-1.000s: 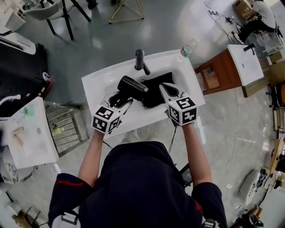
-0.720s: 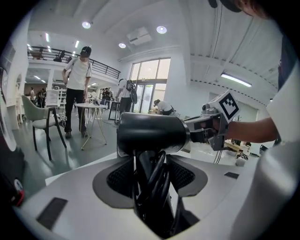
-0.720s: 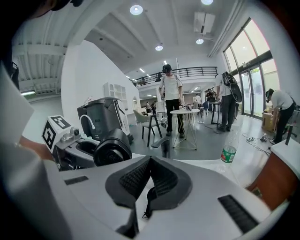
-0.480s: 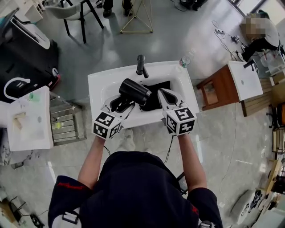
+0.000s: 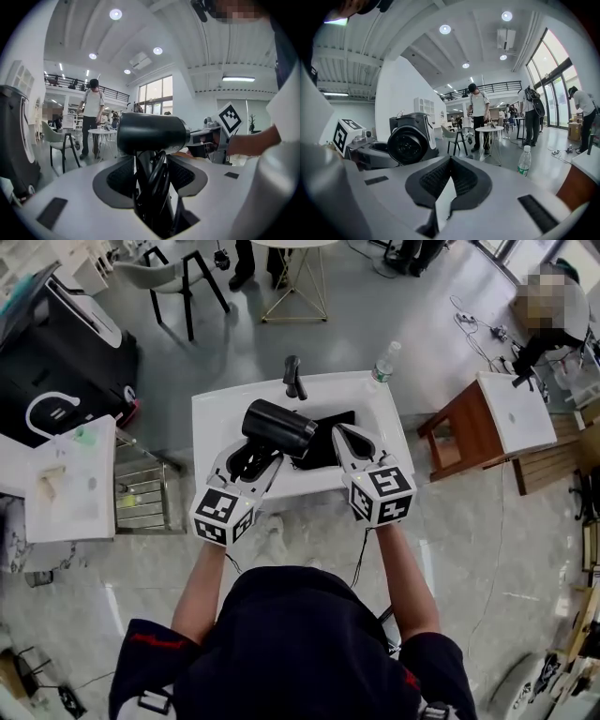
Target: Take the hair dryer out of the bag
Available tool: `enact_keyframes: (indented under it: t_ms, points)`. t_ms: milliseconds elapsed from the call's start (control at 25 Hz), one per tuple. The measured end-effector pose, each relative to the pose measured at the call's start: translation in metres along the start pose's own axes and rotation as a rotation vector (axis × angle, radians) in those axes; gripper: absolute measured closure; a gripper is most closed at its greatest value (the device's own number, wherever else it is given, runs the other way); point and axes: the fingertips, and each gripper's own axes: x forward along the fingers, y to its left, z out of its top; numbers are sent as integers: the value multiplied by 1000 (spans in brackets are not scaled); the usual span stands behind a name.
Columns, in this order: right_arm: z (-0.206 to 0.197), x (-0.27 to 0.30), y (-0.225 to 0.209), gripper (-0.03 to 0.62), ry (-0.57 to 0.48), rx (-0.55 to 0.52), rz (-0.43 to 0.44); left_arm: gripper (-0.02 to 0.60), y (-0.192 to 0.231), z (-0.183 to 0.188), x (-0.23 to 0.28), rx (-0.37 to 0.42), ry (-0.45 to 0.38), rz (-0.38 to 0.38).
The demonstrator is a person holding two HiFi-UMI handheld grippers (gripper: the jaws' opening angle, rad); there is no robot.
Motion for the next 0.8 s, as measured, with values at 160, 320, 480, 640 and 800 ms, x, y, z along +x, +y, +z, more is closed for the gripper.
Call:
enact_keyframes:
  t_ms: [160, 320, 480, 640, 800]
  points:
    - [10, -23, 4, 560, -45, -9, 9, 362, -21, 15, -11, 20, -39, 27]
    - [11, -40, 15, 560, -65, -41, 18, 362, -33, 15, -22, 17, -49, 46]
    - [14, -54, 23, 560, -81, -45, 30, 362, -44, 20, -35, 25, -66, 60]
    - [21, -69, 25, 561, -123, -39, 37, 362, -54, 25, -47, 33, -89, 77]
    - [26, -80, 30, 560, -146, -42, 42, 362, -58, 29, -59, 33, -102, 94]
